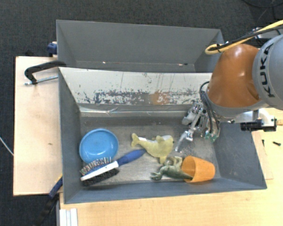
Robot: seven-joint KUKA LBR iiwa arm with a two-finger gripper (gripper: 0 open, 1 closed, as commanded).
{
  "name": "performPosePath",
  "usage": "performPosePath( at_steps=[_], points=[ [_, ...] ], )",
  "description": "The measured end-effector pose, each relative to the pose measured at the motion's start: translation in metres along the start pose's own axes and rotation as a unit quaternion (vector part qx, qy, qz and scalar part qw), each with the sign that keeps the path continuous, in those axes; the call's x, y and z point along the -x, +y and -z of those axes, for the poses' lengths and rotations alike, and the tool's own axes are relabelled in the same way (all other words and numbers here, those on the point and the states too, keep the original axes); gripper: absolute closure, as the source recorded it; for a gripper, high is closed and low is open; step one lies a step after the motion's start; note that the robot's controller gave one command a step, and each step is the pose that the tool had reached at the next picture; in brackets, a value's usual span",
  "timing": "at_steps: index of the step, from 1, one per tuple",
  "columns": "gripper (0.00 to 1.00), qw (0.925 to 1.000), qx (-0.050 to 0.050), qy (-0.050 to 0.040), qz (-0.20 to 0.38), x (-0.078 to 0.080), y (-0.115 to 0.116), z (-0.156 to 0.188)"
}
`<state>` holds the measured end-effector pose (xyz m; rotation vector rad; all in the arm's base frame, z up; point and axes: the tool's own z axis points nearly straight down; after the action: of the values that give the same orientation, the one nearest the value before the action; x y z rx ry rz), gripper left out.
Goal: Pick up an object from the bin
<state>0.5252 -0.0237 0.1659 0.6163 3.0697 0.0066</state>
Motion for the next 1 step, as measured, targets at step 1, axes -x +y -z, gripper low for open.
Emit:
performPosePath(
  at_steps=[1],
  points=[
    [0.0, 0.9856, -0.001, 0.0043, 0.169, -0.022, 0.0109, -0.0649]
  ],
)
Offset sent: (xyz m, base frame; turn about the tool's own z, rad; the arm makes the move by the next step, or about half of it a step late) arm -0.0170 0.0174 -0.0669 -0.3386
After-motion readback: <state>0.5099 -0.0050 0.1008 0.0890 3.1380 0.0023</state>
